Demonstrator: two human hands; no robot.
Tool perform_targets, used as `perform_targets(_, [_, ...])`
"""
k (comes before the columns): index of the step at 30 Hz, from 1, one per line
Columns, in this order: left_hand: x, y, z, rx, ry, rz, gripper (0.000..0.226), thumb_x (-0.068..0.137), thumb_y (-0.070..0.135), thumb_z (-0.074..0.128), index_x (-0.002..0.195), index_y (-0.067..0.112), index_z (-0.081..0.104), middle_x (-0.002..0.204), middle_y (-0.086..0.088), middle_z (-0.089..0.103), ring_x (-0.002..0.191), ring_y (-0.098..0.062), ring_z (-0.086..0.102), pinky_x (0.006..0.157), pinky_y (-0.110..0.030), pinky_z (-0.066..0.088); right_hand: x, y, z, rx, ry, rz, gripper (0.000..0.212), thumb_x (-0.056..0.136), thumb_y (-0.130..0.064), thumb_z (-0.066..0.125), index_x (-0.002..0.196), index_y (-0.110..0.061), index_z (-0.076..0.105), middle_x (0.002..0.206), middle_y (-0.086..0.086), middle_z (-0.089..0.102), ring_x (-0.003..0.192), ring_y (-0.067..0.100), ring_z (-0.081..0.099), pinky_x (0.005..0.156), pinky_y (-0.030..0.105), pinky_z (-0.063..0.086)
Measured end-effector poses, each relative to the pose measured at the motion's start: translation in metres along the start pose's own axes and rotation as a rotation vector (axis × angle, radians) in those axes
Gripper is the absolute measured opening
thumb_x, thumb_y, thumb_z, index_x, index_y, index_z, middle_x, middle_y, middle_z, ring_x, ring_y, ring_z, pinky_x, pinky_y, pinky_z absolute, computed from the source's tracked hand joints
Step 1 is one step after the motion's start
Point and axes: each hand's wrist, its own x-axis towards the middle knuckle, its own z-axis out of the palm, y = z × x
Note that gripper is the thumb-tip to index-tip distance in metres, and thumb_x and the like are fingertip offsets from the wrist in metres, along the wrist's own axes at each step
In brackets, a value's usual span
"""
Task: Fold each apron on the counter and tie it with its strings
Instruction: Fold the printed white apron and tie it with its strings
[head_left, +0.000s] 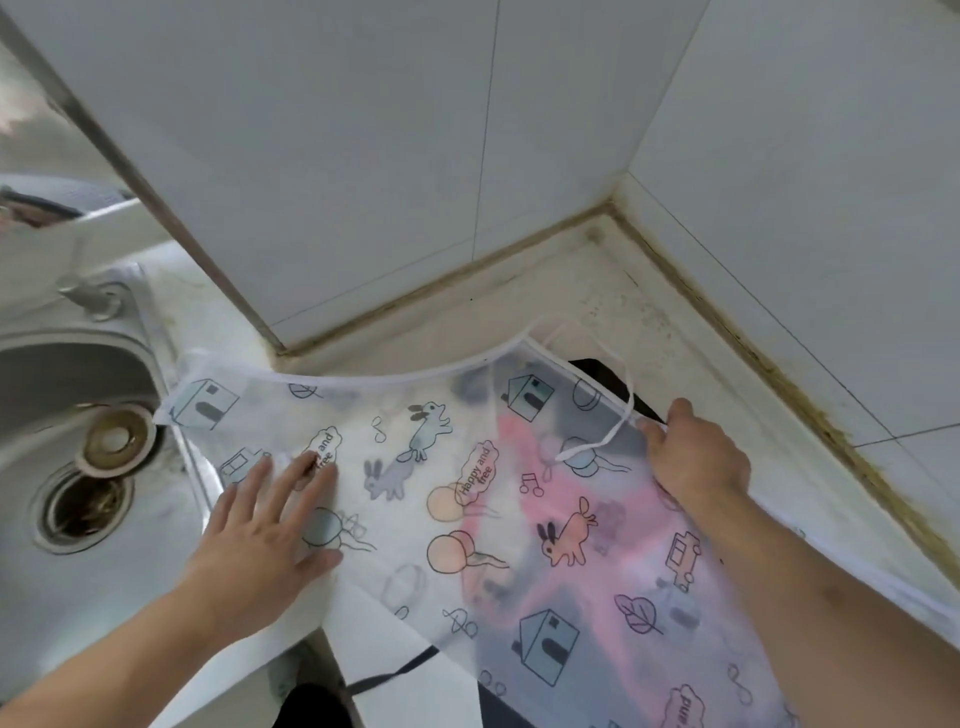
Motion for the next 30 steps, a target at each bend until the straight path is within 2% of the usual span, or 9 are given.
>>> perform_targets(2, [-0.002,-0.007,0.005,0.012,0.008,-0.003,0.099,0.084,0.09,0.024,0.163,0.041,-0.011,0.171,0.016,-0.011,0.16,-0.029,-0.009,0.128,-0.053,0.01,0.001,0.013,-0.006,0.12,-0.086,-0.012,0.041,0.101,-0.06,0.047,0.096,-0.019,0.047,0.082,0.005,0.064,0.075,0.027,0.062,0.063,0.034,0.047])
perform_targets(5, [0.0,-0.011,0.011,0.038,0.063,0.002,0.103,0.086,0.075,0.056,0.165,0.041,0.0,0.173,0.013,0.006,0.16,-0.033,0.006,0.124,-0.057,0.024,-0.003,0.051,-0.016,0.193,-0.162,-0.089,0.023,0.097,-0.036,0.065,0.088,-0.02,0.051,0.082,0.006,0.064,0.07,0.023,0.06,0.061,0.035,0.045])
perform_targets(10, [0.001,0.009,-0.003,0.049,-0.004,-0.115,0.097,0.084,0.053,0.076,0.161,0.031,0.023,0.171,0.0,0.016,0.158,-0.041,0.007,0.126,-0.058,0.012,-0.041,0.083,-0.01,-0.045,0.398,-0.081,0.025,0.084,-0.007,0.076,0.102,0.0,0.061,0.094,0.022,0.059,0.083,0.04,0.057,0.07,0.047,0.05])
perform_targets(14, [0.003,0.056,-0.017,0.033,0.241,0.004,0.069,0.064,0.014,0.073,0.131,0.013,0.058,0.151,-0.018,0.042,0.14,-0.047,0.035,0.11,-0.067,0.036,-0.135,0.049,0.016,0.078,0.318,-0.225,0.036,0.091,-0.021,0.067,0.122,-0.005,0.056,0.115,0.012,0.054,0.101,0.028,0.054,0.085,0.043,0.055])
perform_targets(17, [0.0,0.105,-0.018,-0.073,0.101,0.149,0.071,0.09,0.056,0.06,0.154,0.04,0.033,0.167,-0.003,0.015,0.154,-0.042,0.017,0.108,-0.072,0.036,-0.204,0.011,0.05,0.127,0.194,-0.327,0.049,0.097,-0.031,0.056,0.143,-0.019,0.048,0.143,0.007,0.046,0.132,0.027,0.046,0.109,0.045,0.048])
perform_targets(19, [-0.002,0.114,0.0,-0.066,-0.101,0.09,0.1,0.081,0.088,0.048,0.157,0.056,-0.008,0.17,0.009,-0.02,0.158,-0.035,-0.018,0.111,-0.078,0.023,-0.229,0.001,0.075,0.135,0.108,-0.313,0.063,0.1,-0.042,0.044,0.16,-0.034,0.028,0.165,0.006,0.028,0.15,0.028,0.028,0.123,0.049,0.032])
perform_targets(21, [-0.005,0.111,0.01,0.054,-0.118,0.058,0.109,0.07,0.102,0.028,0.151,0.057,-0.029,0.167,0.013,-0.033,0.154,-0.032,-0.032,0.108,-0.083,0.018,-0.242,0.021,0.098,0.077,0.04,-0.261,0.068,0.105,-0.05,0.03,0.166,-0.039,0.002,0.175,-0.001,0.002,0.16,0.024,0.008,0.128,0.051,0.017])
perform_targets(25, [-0.007,0.088,-0.006,0.061,-0.199,-0.066,0.124,0.058,0.105,0.035,0.144,0.056,-0.039,0.162,0.014,-0.042,0.153,-0.032,-0.033,0.112,-0.082,0.014,-0.262,0.096,0.118,-0.024,0.011,-0.198,0.067,0.105,-0.051,0.022,0.167,-0.033,0.003,0.175,-0.006,-0.003,0.162,0.021,0.002,0.127,0.055,0.018])
perform_targets(30, [-0.012,0.076,-0.006,-0.004,-0.124,-0.044,0.131,0.06,0.1,0.05,0.158,0.049,-0.019,0.17,0.011,-0.023,0.157,-0.03,-0.021,0.113,-0.081,0.014,-0.27,0.125,0.105,-0.023,-0.05,-0.039,0.074,0.102,-0.053,0.027,0.167,-0.025,0.01,0.174,0.002,0.013,0.159,0.026,0.017,0.124,0.058,0.026])
